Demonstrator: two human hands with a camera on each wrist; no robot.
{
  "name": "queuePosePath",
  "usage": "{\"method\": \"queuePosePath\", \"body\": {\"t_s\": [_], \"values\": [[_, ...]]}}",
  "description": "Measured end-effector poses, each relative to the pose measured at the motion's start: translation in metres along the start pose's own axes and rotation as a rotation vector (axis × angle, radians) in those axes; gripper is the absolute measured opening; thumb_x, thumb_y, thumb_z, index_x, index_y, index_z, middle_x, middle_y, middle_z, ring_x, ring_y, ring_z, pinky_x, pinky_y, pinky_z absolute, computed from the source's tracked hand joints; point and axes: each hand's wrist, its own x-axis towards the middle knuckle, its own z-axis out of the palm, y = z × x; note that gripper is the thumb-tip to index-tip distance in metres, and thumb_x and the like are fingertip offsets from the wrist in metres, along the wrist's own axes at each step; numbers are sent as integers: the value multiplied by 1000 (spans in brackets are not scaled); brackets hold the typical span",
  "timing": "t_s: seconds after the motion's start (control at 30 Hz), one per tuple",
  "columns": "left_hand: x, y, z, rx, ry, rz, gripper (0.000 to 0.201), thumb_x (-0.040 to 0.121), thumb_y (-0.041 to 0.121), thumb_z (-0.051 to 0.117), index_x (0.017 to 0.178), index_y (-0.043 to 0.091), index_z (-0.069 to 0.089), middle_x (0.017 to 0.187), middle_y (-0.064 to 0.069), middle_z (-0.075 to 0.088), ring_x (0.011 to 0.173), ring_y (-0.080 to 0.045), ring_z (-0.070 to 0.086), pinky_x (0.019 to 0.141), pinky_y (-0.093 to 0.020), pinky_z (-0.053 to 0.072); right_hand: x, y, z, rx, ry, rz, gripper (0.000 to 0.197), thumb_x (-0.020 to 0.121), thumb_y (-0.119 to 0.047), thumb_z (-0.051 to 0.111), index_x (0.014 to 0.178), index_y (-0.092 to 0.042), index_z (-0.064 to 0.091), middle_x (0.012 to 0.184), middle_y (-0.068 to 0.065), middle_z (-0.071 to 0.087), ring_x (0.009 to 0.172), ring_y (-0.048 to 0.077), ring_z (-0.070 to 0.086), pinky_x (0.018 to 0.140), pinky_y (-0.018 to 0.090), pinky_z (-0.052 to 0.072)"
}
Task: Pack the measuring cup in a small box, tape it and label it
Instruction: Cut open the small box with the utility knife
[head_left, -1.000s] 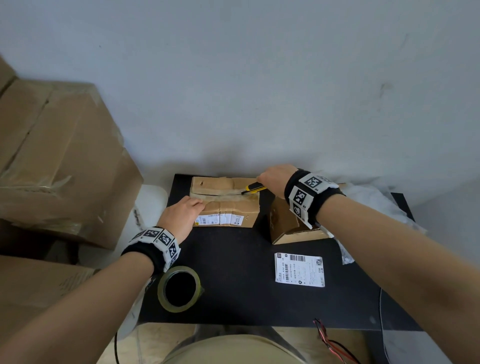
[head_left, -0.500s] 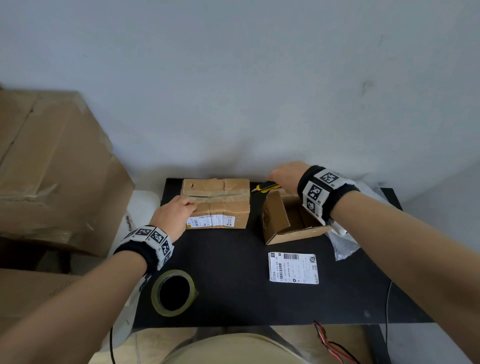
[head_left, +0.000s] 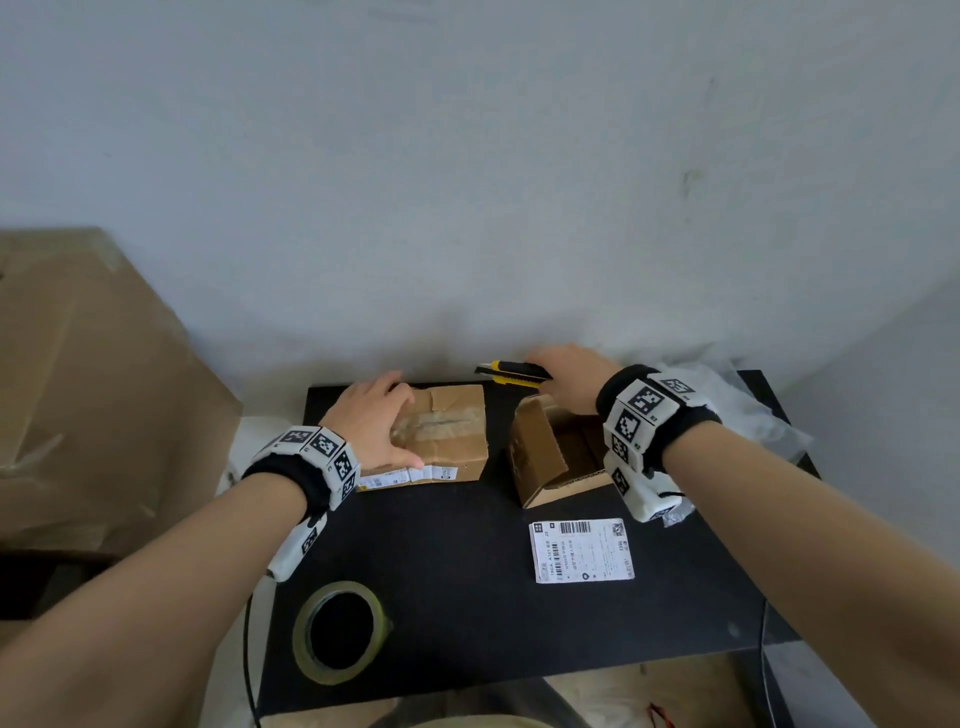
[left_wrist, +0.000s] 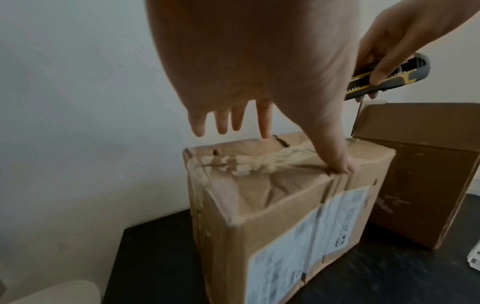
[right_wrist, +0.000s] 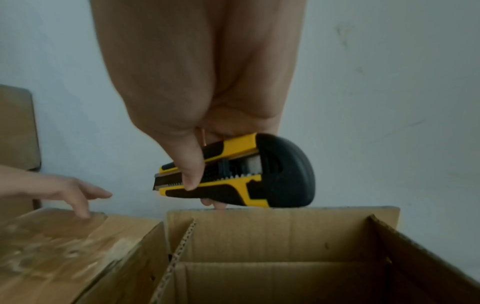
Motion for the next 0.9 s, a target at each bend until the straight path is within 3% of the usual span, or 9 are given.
{"method": "queuePosePath", "body": {"t_s": [0.1,0.3,0.43,0.47,0.57,0.63,0.73,0.83,0.9], "values": [[8,-1,0,17,-83,0,100,63,63,72,143,25,26,151,-1,28,138,-23,28,115,-45,19,-6,-2,-3,114,16,20,44,94,-11,52,136,-13,42,126,10,56,112,26,54,82,25,35],[3,-2,0,36,-60,-5,110,59,62,75,145,20,20,145,-2,37,129,-23,40,107,-39,34,-9,-12,2,303,4,49,48,92,-17,57,138,-16,40,129,10,54,111,25,55,86,28,42],[-10,-17,-3,56,-92,-48,115,60,62,75,148,16,16,148,-3,33,133,-22,35,108,-38,34,-4,-25,8,581,-33,72,47,91,-14,59,136,-15,42,109,10,63,77,15,63,63,21,52],[-14,-21,-3,55,-97,-56,114,60,61,75,148,16,17,147,-3,33,133,-22,35,107,-37,34,-3,-29,11,692,-59,86,47,91,-11,59,135,-14,42,103,11,65,73,15,65,63,25,56],[-24,-36,-3,37,-100,-85,114,59,59,77,148,16,18,148,-3,33,133,-23,35,108,-37,34,2,-40,22,944,-98,128,47,90,-3,58,134,-6,44,92,12,68,75,23,67,82,44,56],[-29,-43,-3,15,-109,-95,115,60,56,78,148,14,17,150,-5,29,135,-24,33,110,-37,32,4,-46,31,1053,-116,141,47,90,1,57,134,-2,44,90,15,67,77,25,67,82,44,56],[-31,-47,-1,-23,-101,-74,113,62,55,78,148,13,17,152,-5,24,137,-24,29,112,-39,28,3,-51,43,1111,-145,171,48,89,4,55,135,-2,42,93,17,66,79,26,67,74,39,57],[-30,-47,4,-45,-88,-48,108,64,59,74,149,19,19,156,1,18,141,-22,23,113,-48,25,2,-50,53,1049,-129,211,55,88,6,57,138,-7,38,102,20,65,83,27,67,79,42,56],[-29,-45,6,-47,-97,-45,106,66,58,73,149,23,18,157,4,16,143,-20,19,113,-52,21,0,-50,58,981,-122,230,59,87,4,58,139,-14,37,105,18,64,83,25,68,75,39,57]]}}
